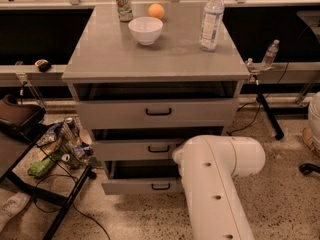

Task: Open bottom drawer

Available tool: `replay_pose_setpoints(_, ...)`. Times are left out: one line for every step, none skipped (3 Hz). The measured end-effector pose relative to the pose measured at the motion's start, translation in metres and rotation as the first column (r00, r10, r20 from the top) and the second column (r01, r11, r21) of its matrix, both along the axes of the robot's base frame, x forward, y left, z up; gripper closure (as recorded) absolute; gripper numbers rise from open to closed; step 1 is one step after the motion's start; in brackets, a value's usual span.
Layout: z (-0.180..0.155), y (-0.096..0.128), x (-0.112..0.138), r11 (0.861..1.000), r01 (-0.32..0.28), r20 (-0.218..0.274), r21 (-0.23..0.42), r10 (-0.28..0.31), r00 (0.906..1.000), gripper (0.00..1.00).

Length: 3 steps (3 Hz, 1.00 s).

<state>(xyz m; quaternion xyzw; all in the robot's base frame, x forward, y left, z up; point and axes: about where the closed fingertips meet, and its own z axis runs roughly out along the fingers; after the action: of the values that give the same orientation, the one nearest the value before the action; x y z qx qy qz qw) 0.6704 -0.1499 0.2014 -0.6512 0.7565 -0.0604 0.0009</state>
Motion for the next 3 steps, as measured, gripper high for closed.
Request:
replay_pose_setpoints(0.0, 0.0, 0.0, 1.0, 0.0, 0.0, 0.0, 0.0, 1.0, 0.0)
replay_pose_setpoints(-0.0051, -0.0033, -0.007, 1.0, 0.001, -0.013, -0.001, -0.001, 0.9999, 0.0)
replay_pose_setpoints(-0.0052, -0.0033, -0.0072, 1.0, 0.001, -0.013, -0.001, -0.001, 0.9999, 0.0)
